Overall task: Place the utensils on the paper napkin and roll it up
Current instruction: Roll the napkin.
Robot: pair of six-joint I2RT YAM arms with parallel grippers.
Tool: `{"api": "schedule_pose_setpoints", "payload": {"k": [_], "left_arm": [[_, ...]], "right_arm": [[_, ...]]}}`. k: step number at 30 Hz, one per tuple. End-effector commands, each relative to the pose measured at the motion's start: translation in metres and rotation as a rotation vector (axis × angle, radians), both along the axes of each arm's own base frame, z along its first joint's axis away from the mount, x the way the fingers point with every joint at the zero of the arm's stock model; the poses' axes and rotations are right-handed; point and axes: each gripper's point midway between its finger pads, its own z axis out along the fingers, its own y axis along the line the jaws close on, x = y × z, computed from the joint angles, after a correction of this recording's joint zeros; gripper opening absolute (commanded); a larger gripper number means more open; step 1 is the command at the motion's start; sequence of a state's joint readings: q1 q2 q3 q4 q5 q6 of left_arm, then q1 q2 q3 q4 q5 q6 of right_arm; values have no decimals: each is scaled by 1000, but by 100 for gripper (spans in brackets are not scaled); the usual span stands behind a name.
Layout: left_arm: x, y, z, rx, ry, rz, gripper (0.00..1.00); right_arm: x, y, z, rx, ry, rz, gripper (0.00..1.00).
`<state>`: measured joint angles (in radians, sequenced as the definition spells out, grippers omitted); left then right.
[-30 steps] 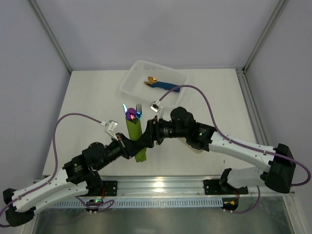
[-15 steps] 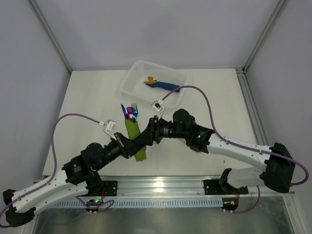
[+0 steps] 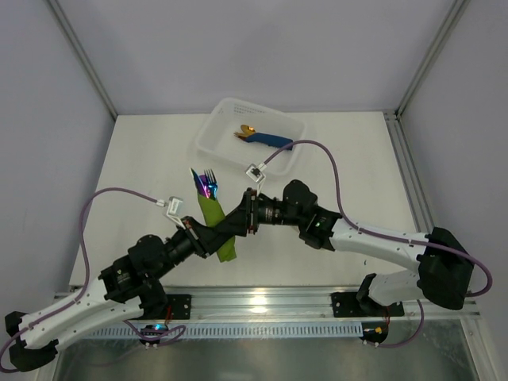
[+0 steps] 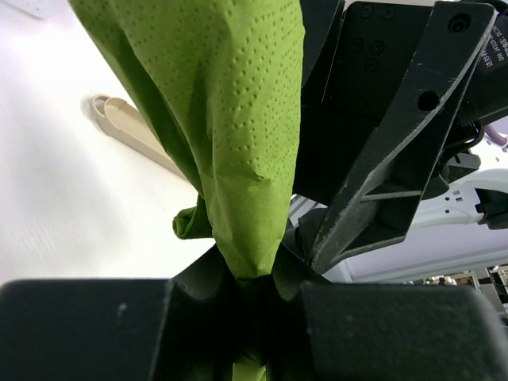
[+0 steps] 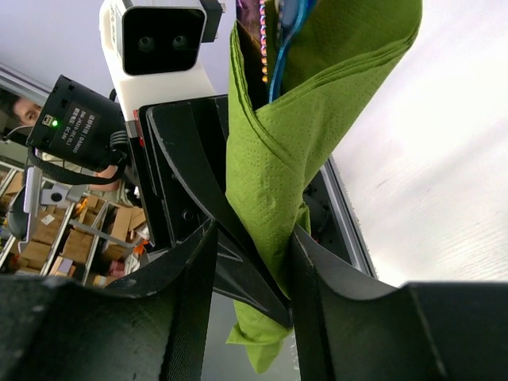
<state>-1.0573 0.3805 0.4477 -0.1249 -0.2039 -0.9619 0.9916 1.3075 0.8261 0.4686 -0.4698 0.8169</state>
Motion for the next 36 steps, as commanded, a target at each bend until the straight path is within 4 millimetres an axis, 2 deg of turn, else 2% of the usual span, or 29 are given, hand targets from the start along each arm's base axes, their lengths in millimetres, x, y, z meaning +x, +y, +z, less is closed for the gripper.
{"api": "schedule_pose_setpoints", "payload": {"k": [1,6,9,14,18,19,22,29,32,34,36], "left_arm": [[-9,-7,34,-113,-66,-61,0],[-10,-6,35,-120,-68,-62,0],[-10,-6,35,-120,-68,-62,0],[-11,-6,35,-121,-68,-64,0],[-12,-5,36,-125,-71,-67,0],[-12,-5,43,-151,-84,-70,0],[-12,-4,44,-151,-87,-67,0],[-13,-4,45,-156,-88,-69,0],[-13,-5,44,-155,-87,-72,0],[-13,-5,45,-156,-88,-70,0],[-13,-5,46,-156,-90,-73,0]], "right_arm": [[-4,11,23,97,-36,34,44],[-1,14,26,118,-17,43,44],[-1,15,28,129,-6,47,38],[0,18,25,126,0,55,39],[2,19,21,120,1,55,44],[3,19,21,120,0,52,44],[9,16,17,120,5,26,44],[17,13,22,149,14,7,44],[18,10,26,175,16,10,37],[19,10,28,183,26,14,21],[18,10,30,189,22,22,20]]}}
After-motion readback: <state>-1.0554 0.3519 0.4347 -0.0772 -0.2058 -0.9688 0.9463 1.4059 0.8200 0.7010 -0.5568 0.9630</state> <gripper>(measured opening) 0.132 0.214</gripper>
